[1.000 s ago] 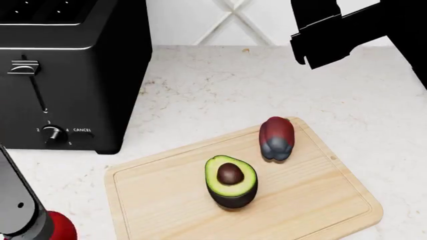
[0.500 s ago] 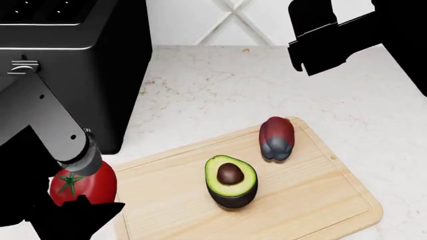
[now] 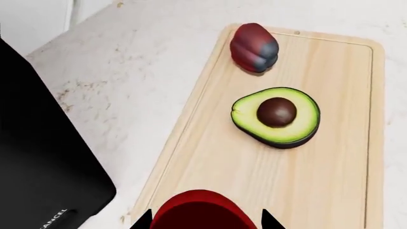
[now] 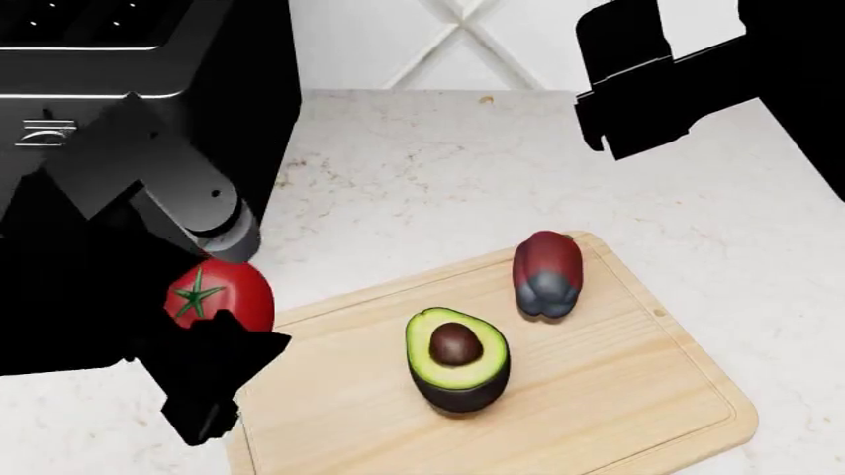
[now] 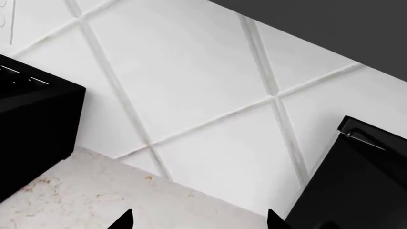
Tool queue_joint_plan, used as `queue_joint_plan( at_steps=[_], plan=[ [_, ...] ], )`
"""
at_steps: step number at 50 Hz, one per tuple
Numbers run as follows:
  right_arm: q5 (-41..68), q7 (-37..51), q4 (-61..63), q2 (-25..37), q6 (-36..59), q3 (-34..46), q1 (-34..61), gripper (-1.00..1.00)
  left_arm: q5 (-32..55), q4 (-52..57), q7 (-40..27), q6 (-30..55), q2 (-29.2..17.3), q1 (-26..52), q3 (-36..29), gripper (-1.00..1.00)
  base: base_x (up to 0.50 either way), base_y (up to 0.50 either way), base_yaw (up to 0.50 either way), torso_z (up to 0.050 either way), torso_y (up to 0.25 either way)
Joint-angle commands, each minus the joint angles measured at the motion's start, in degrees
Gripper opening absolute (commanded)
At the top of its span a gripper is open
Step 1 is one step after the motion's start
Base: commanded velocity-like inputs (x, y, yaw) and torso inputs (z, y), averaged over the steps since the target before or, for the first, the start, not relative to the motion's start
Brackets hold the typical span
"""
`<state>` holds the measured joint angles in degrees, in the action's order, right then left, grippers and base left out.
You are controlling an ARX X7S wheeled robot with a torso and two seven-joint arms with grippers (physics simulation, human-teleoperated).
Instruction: Place the avocado, onion, tomato and bell pepper on the cutting board.
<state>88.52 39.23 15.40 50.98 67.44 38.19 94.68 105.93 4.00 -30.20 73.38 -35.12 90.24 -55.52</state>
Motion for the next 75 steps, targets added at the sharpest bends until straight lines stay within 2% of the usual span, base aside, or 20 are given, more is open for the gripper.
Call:
queue_joint_plan(
  at_steps=[1,19,38,45,46,55,63,75],
  plan=[
    [-1.9,-2.5,0.2,-1.2,-1.5,-1.4,-0.5,1.0,-8.3,-3.5,6.7,-2.4,4.6,-1.3,1.9,-1.0,0.0,0.0,0.0,0.0,0.0],
    [-1.6,-2.3,1.1,0.2,-2.6,-1.8,-2.1,1.0,-13.5,-7.4,11.4,-5.3,9.0,-2.6,-0.1,-1.0,0.0,0.0,0.0,0.0,0.001],
    [-1.2,-1.9,1.5,0.6,-3.0,-1.8,-2.4,1.0,-17.1,-8.0,12.7,-7.1,9.5,-6.2,-2.8,-1.0,0.0,0.0,0.0,0.001,0.001],
    [-1.0,-1.8,1.6,0.6,-3.0,-1.8,-2.4,1.0,-15.3,-7.0,11.3,-6.6,9.2,-5.6,-2.1,-1.0,0.0,0.0,0.0,0.0,0.0],
    [-0.8,-1.6,1.7,0.6,-3.0,-1.8,-2.3,1.0,-14.6,-6.6,10.9,-6.5,9.1,-5.4,-1.8,1.0,0.0,0.0,0.0,0.0,0.01],
    [-0.5,-1.3,1.8,0.6,-3.0,-1.8,-2.1,1.0,-10.1,-4.1,7.7,-5.8,8.4,-3.8,0.1,1.0,0.0,0.0,0.0,0.0,0.0],
    [0.2,-1.0,1.8,0.9,-2.5,-1.9,-1.3,1.0,-2.8,0.6,1.9,-5.8,6.4,-2.8,2.3,1.0,0.0,0.0,0.0,0.0,0.0],
    [6.1,3.9,6.8,3.4,-3.4,-3.9,-2.4,1.0,6.0,12.4,-7.3,-9.6,-2.7,-4.4,6.9,1.0,0.0,0.0,0.0,0.0,0.0]
  ],
)
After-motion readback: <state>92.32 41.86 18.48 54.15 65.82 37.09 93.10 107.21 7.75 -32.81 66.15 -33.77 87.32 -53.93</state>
